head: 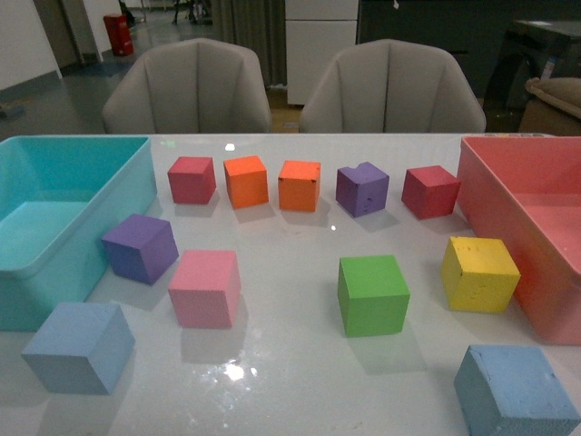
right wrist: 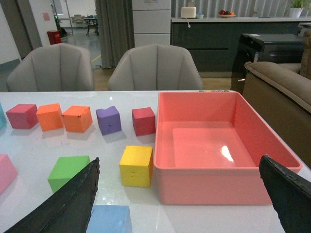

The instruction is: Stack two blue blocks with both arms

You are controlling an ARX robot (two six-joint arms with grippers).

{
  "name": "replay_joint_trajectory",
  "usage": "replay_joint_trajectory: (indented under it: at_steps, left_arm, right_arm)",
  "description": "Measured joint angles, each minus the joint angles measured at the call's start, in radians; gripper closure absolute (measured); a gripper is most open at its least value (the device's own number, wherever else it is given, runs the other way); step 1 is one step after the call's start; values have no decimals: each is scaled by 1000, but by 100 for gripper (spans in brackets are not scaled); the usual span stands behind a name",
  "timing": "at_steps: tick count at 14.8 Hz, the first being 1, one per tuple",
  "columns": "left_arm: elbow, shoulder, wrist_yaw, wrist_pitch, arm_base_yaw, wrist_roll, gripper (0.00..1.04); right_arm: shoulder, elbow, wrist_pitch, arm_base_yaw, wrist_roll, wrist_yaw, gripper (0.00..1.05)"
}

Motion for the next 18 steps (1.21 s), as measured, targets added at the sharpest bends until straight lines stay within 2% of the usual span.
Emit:
replay_joint_trajectory:
  at_steps: [18]
  left_arm:
    - [0, 0, 0, 0, 0, 0, 7]
  right_arm:
    - [0, 0, 0, 0, 0, 0, 6]
